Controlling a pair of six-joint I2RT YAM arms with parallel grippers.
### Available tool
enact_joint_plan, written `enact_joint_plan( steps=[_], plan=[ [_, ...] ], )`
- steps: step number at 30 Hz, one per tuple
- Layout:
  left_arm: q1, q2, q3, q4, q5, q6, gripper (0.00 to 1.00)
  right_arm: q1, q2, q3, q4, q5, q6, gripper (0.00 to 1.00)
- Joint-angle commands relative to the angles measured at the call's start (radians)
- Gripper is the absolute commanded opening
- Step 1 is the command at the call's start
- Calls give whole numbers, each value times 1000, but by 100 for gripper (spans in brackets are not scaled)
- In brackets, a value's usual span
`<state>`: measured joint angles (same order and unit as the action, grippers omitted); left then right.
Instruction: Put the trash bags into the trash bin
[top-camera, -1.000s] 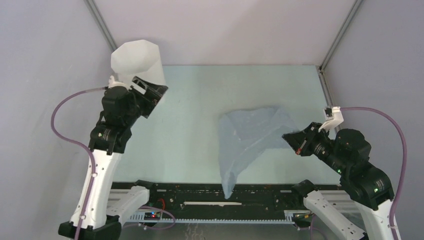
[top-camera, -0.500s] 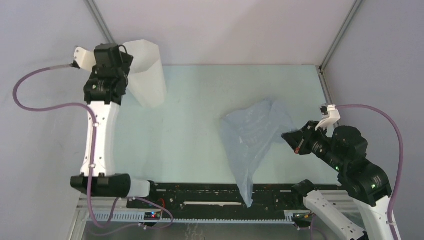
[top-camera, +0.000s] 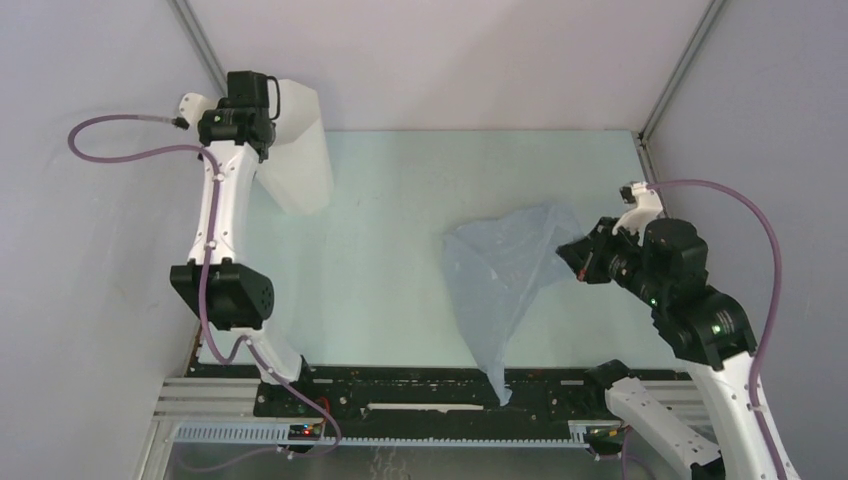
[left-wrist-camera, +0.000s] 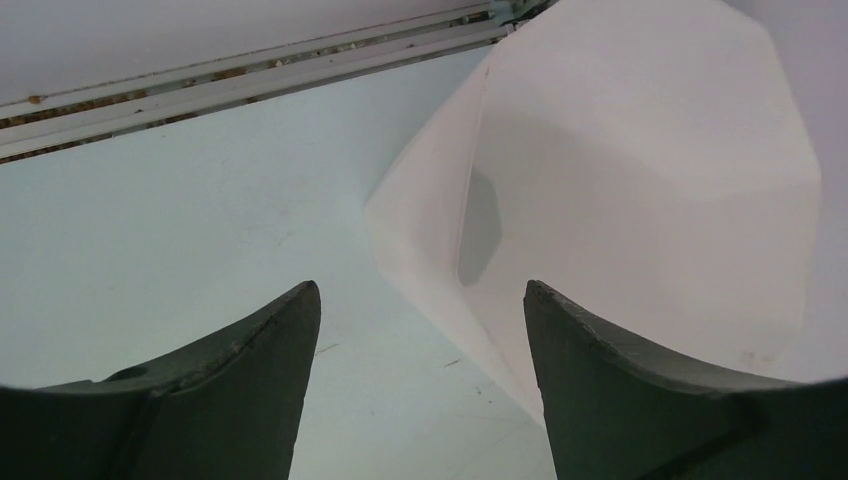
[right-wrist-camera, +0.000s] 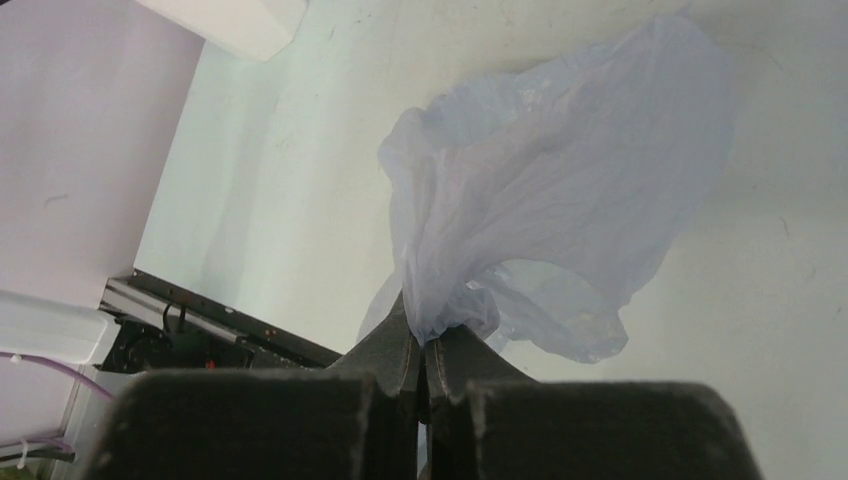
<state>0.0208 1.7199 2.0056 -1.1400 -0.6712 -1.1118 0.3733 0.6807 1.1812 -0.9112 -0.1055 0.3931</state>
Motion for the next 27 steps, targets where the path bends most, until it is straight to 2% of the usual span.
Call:
enact_joint_plan(
  steps=[1,3,8,13,19,22,27],
  plan=[
    [14,40,120,-47,-21,-33,77,-41,71,26,89,-93,-27,0],
    [21,61,128,-44,-12,-31,76,-45,90,26,96,-110,-24,0],
    [31,104,136,-70,81,-54,66,-47,107,26,103,-103,-23,0],
    [31,90,99,-81,75,-96,60,-54,112,26,123,-103,-21,0],
    [30,73,74,-27,121,-18,32,-82,151,30,155,-103,-5,0],
    [30,37,6,12,159,9,15,-126,176,43,181,-102,3,0],
    [11,-58,-112,97,213,73,4,-162,211,80,195,-104,-10,0]
  ],
)
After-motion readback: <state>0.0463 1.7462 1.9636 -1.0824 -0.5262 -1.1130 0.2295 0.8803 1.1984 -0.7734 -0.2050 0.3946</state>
